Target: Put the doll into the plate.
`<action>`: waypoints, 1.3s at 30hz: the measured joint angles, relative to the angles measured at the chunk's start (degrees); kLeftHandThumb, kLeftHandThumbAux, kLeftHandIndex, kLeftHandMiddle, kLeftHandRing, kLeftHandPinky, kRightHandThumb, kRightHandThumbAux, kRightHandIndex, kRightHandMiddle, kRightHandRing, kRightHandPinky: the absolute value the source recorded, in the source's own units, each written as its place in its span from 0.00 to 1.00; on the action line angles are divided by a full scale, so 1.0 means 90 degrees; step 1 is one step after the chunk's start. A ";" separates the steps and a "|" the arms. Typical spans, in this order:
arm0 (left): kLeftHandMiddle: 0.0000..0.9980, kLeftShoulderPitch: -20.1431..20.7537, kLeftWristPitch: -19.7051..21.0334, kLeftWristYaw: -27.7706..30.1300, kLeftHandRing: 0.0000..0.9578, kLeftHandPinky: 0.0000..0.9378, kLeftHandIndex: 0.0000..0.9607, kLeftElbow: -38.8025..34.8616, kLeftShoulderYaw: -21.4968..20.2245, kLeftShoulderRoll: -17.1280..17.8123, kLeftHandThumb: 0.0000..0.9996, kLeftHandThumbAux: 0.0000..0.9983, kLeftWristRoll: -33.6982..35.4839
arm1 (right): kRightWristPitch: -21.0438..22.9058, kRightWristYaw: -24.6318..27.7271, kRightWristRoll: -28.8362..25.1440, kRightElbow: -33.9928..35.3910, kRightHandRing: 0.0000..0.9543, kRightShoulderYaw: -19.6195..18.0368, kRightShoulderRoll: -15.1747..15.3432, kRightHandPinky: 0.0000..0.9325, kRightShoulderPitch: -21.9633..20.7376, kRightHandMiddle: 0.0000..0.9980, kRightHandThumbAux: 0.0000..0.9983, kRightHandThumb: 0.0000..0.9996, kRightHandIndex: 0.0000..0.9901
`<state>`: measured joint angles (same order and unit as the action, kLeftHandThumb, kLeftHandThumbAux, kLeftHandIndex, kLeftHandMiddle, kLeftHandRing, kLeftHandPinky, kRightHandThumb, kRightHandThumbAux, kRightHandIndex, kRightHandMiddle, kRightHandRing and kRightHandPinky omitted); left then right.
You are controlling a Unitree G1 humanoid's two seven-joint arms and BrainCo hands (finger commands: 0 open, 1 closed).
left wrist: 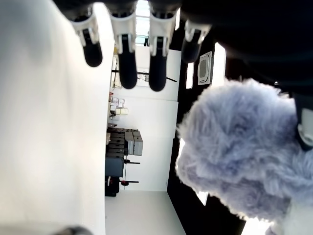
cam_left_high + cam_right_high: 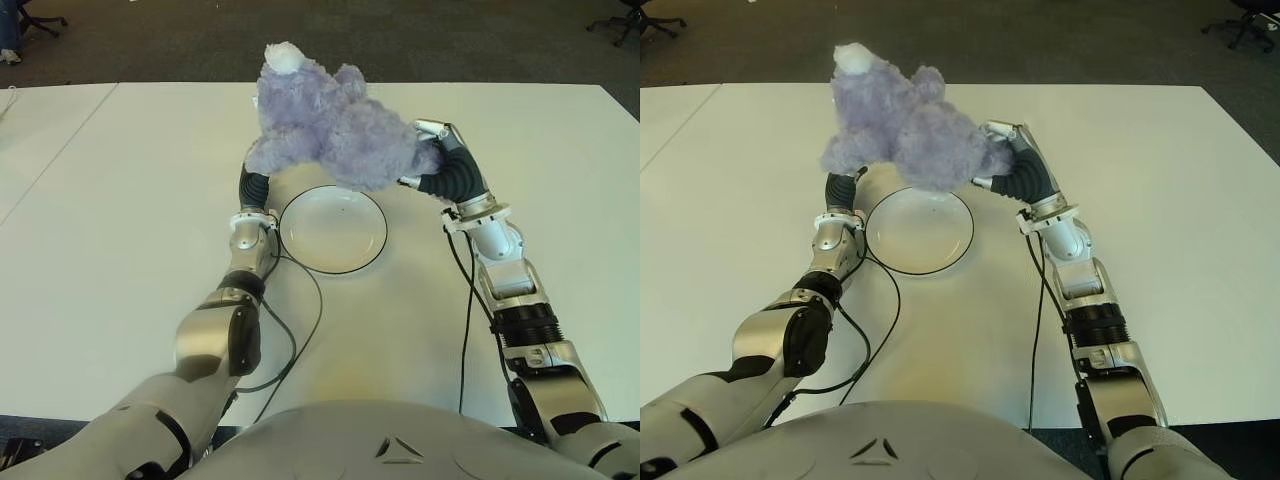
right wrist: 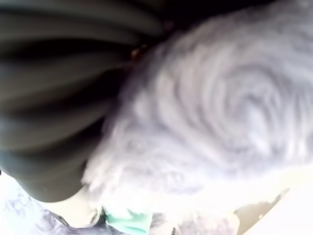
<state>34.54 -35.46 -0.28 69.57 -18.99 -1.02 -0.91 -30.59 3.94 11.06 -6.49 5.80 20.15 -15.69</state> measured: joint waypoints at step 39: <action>0.17 -0.0022 -0.0048 -0.0319 0.17 0.09 0.06 0.0000 0.0216 -0.0003 0.00 0.44 -0.0202 | -0.0190 -0.0431 0.1044 -0.1162 0.90 0.0490 -0.0090 0.94 0.0850 0.87 0.71 0.42 0.77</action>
<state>34.34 -35.89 -3.15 69.57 -17.04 -1.04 -2.73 -32.30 0.06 20.45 -16.95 10.21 19.34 -8.04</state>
